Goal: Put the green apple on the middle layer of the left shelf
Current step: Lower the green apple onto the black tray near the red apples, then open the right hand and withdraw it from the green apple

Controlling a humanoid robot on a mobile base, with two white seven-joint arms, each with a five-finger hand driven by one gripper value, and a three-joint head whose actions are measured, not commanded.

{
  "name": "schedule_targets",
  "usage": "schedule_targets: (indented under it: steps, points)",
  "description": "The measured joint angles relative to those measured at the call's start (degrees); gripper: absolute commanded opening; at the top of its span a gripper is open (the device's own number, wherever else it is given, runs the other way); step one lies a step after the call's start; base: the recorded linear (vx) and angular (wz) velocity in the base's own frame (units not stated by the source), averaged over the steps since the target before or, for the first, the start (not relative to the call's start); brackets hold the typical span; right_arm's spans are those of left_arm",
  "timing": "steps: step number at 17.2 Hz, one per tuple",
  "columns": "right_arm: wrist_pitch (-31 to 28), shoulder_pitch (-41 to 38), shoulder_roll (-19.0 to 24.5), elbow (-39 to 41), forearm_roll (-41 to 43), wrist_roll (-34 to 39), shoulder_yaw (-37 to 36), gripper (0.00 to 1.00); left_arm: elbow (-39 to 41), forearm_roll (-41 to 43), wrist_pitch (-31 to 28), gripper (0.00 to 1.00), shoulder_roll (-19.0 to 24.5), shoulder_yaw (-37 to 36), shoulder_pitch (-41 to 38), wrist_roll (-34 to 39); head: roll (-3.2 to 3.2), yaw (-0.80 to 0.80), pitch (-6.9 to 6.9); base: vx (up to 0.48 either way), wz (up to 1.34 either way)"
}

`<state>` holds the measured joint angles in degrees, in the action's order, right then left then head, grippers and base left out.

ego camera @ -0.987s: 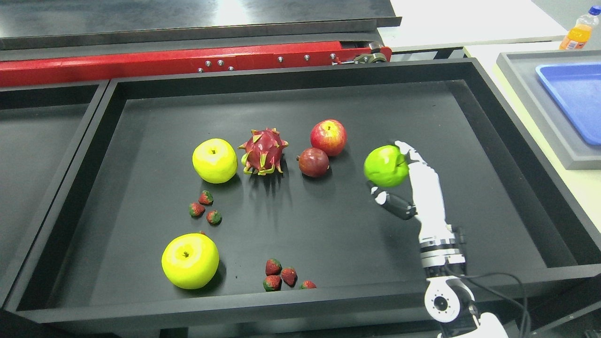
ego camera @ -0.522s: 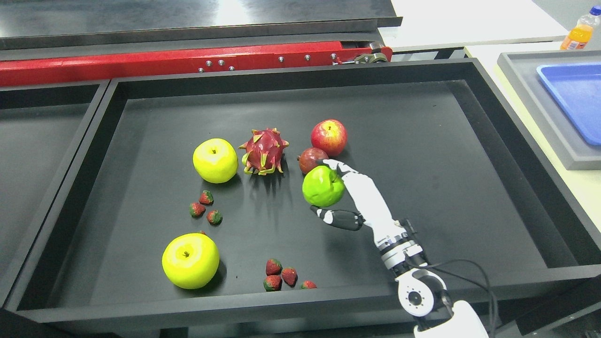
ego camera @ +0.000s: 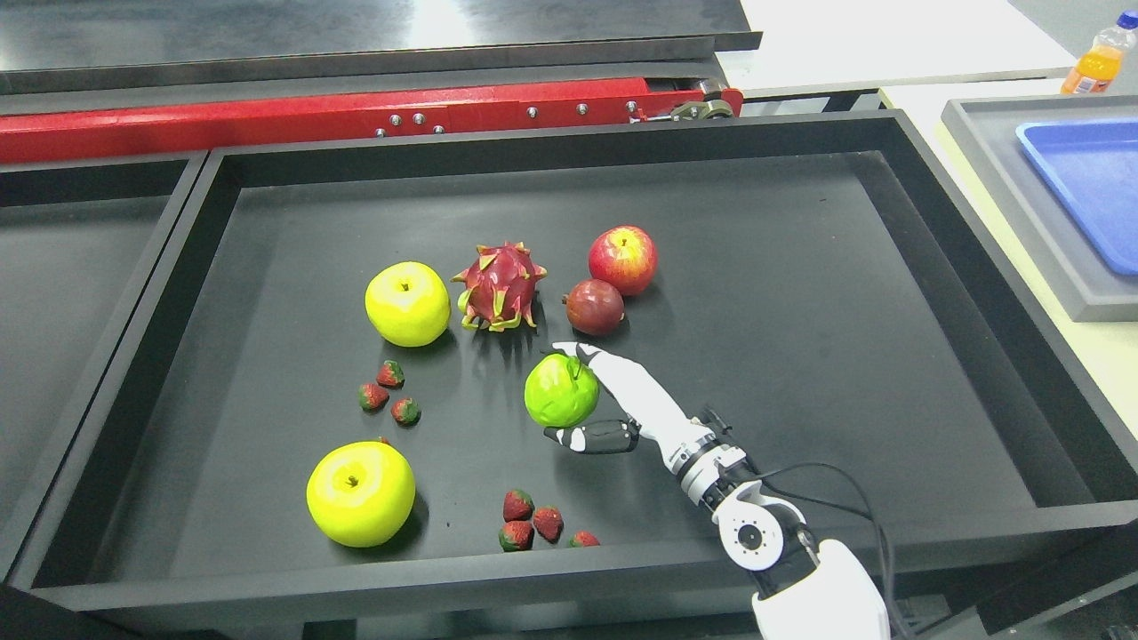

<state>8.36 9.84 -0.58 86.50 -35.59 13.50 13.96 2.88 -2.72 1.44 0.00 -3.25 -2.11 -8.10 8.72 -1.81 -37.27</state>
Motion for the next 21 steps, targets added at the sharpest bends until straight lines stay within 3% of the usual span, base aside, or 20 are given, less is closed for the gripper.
schedule_targets:
  steps: [1, 2, 7, 14, 21]
  points:
    - [-1.02, 0.35, 0.06, -0.84, 0.33, 0.12, -0.35, 0.77, 0.0, 0.0, 0.0, 1.0, 0.0, 0.0, 0.0, 0.0, 0.0, 0.0, 0.0, 0.0, 0.0]
    - [-2.59, 0.67, 0.11, -1.72, 0.81, 0.31, -0.83, 1.0, 0.0, 0.0, 0.0, 1.0, 0.0, 0.0, 0.0, 0.0, 0.0, 0.0, 0.0, 0.0, 0.0]
    - [-4.6, 1.75, 0.3, -3.99, 5.68, 0.55, -3.62, 1.0, 0.0, 0.0, 0.0, 1.0, 0.0, 0.0, 0.0, 0.0, 0.0, 0.0, 0.0, 0.0, 0.0]
    - [-2.2, 0.03, 0.43, -2.48, 27.55, -0.03, -9.67, 1.0, -0.01, 0.0, 0.0, 1.0, 0.0, 0.0, 0.01, 0.0, 0.0, 0.0, 0.0, 0.0, 0.0]
    - [-0.83, -4.93, 0.51, 2.33, 37.92, -0.91, -13.37, 1.0, -0.01, 0.0, 0.0, 1.0, 0.0, 0.0, 0.0, 0.0, 0.0, 0.0, 0.0, 0.0, 0.0]
